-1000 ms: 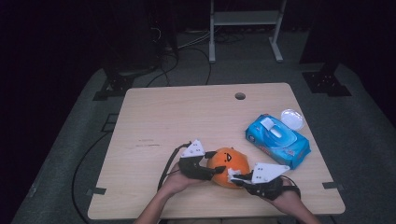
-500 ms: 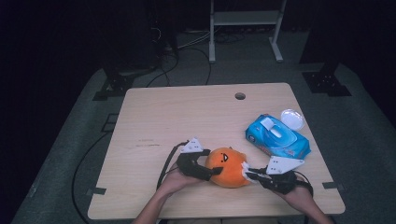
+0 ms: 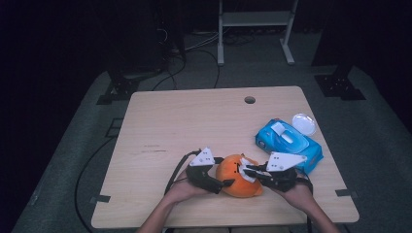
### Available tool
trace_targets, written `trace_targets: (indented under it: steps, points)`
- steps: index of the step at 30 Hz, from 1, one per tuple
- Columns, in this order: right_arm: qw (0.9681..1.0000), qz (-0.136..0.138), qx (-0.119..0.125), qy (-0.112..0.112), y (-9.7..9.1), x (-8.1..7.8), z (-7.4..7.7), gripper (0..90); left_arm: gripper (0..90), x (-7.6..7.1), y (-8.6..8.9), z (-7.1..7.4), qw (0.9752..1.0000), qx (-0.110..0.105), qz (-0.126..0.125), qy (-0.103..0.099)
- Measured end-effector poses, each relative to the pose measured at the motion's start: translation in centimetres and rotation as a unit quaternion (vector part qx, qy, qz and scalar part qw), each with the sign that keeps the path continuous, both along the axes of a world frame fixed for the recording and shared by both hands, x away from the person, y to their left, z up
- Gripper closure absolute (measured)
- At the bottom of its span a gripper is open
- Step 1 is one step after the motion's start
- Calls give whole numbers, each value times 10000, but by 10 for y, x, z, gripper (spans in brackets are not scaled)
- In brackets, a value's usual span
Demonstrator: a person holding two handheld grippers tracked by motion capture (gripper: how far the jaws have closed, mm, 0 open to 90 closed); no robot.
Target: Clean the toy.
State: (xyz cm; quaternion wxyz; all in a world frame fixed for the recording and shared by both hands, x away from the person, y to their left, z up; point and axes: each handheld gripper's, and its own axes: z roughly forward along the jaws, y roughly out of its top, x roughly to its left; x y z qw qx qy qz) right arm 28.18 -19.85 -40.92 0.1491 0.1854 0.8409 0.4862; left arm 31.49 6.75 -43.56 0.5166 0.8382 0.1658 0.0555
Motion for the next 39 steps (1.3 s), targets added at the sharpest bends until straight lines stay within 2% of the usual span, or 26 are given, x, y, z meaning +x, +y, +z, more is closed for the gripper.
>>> trace_targets:
  steps: [4, 6, 7, 9, 10, 12, 13, 14, 15, 17, 18, 20, 22, 25, 27, 28, 30, 33, 34, 35, 36, 39]
  points:
    - [10000, 8, 20, 15, -1, -1, 3, 835, 252, -5, -6, 3, 9999, 58, 44, -151]
    - [9997, 225, 37, -17, 13, -4, 9, 835, 267, -8, -10, 7, 9993, 192, -13, -331]
    - [9997, 225, 37, -17, 13, -4, 9, 835, 267, -10, -12, 8, 9989, 234, -42, -407]
    - [9992, 372, 22, -105, 25, -5, 13, 835, 272, -14, -16, 9, 9976, 351, -103, -582]
    - [9990, 401, -70, -172, 32, -3, 17, 835, 270, -14, -15, 8, 9976, 358, -102, -579]
    - [9991, 360, -144, -156, 30, 0, 18, 835, 227, -13, -13, 8, 9980, 314, -100, -535]
    - [9992, 326, -168, -158, 28, 1, 17, 835, 181, -10, -11, 5, 9993, 176, -103, -328]
    - [9992, 326, -168, -158, 28, 1, 17, 835, 134, -10, -11, 5, 9993, 176, -103, -328]
    - [9996, 173, -183, -127, 18, 3, 15, 835, 107, -6, -10, 2, 9999, 120, -56, -74]
    - [9997, 108, -197, -106, 14, 4, 14, 835, 109, -5, -10, 2, 9999, 138, -9, -82]
    - [9999, -2, -165, -54, 7, 6, 11, 835, 170, -5, -11, 2, 9998, 129, -3, -129]
    - [9999, -27, -123, -51, 5, 7, 11, 835, 193, -6, -13, 4, 9997, 139, 51, -185]
    - [9999, -20, -92, -72, 7, 5, 12, 835, 232, -6, -14, 6, 9997, 125, 131, -153]
    - [9996, 246, -52, -138, 26, -3, 16, 835, 233, -8, -20, 7, 9995, 136, 145, -247]
    - [9991, 369, -104, -180, 35, -4, 17, 835, 227, -10, -21, 8, 9992, 203, 135, -330]
    - [9988, 389, -214, -198, 38, -2, 18, 835, 229, -10, -19, 7, 9991, 213, 131, -343]
    - [9992, 286, -201, -202, 32, 1, 19, 835, 228, -10, -18, 6, 9992, 198, 122, -328]
    - [9995, 151, -203, -186, 24, 3, 18, 836, 164, -8, -16, 5, 9997, 133, 27, -208]
    - [9996, -27, -235, -153, 13, 4, 14, 835, 159, -8, -15, 4, 9997, 98, 27, -210]
    - [9996, -27, -235, -153, 13, 4, 14, 835, 162, -8, -15, 4, 9997, 98, 27, -210]
    - [9998, -87, -163, -35, 6, 5, 12, 836, 176, -8, -15, 4, 9997, 97, 21, -219]
    - [9999, 45, -93, -3, 10, 3, 14, 835, 194, -12, -20, 6, 9992, 177, 1, -358]
